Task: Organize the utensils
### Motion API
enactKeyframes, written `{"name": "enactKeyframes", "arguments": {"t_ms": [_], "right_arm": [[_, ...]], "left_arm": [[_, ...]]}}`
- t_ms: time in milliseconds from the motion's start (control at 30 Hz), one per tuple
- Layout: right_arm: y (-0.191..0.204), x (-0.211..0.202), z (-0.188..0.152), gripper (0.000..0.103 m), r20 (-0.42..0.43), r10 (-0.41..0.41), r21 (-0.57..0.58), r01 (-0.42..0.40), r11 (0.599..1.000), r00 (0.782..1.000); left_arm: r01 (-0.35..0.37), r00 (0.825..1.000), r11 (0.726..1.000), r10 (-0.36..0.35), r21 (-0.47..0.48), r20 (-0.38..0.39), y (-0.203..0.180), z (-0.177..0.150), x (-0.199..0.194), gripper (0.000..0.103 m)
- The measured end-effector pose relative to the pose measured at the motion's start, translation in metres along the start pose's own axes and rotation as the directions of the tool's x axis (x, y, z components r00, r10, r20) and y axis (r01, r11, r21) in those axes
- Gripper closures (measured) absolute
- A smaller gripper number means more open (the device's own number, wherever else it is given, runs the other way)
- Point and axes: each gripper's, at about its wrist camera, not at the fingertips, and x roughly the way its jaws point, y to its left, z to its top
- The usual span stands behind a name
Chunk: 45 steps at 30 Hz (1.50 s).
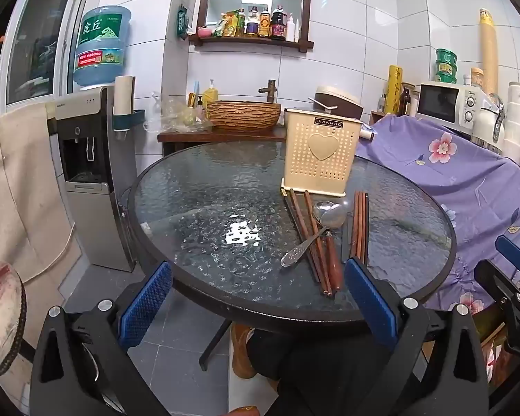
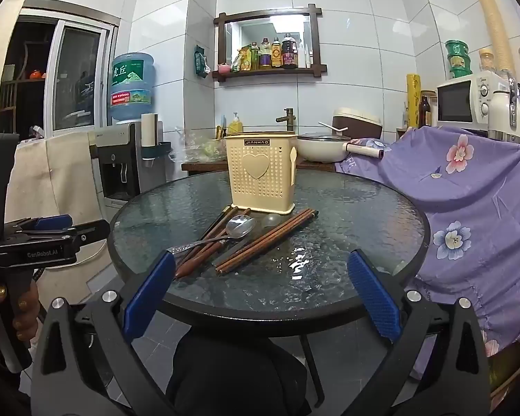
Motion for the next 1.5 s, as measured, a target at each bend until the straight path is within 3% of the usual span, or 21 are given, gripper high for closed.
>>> {"name": "enactKeyframes", "arguments": {"t_ms": [1500], "right_arm": [[-0.001,0.002,-0.001,0.005,-0.011,0.006,0.009,-0.006,1.0,1.0]], "left_arm": [[-0.001,1.0,1.0,0.001,0.019,0.011,-0.005,0.0,-0.004,0.006]]}}
